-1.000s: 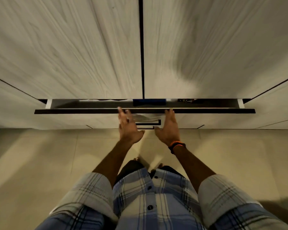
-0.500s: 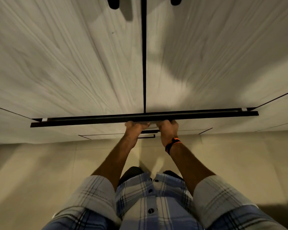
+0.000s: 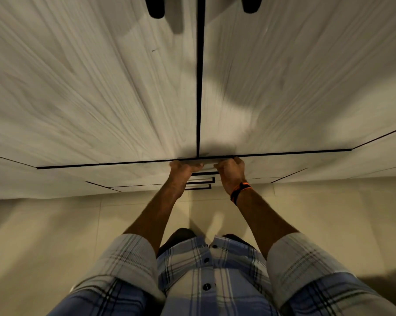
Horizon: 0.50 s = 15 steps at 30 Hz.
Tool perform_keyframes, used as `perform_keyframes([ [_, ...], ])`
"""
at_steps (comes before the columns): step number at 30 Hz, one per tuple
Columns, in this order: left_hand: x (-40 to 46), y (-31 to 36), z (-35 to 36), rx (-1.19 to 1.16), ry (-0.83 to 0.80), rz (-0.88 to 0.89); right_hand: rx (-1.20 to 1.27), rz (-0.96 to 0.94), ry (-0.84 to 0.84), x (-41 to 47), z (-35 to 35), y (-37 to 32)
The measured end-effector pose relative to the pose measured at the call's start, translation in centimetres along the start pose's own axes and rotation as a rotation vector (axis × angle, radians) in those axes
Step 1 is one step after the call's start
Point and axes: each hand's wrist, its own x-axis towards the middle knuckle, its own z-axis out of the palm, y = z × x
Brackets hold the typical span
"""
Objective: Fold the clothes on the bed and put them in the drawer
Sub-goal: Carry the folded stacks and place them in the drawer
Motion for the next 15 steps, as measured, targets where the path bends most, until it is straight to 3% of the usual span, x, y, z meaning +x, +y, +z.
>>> perform_keyframes([
  [8, -0.8, 1.0, -0.7, 0.064, 0.012, 0.041, -0.062, 0.001, -0.036, 0.2, 0.1, -0.6],
  [15, -1.3, 0.8, -1.5, 0.111, 0.018, 0.015, -0.284, 0.032, -0.085, 0.0, -1.1, -0.8],
])
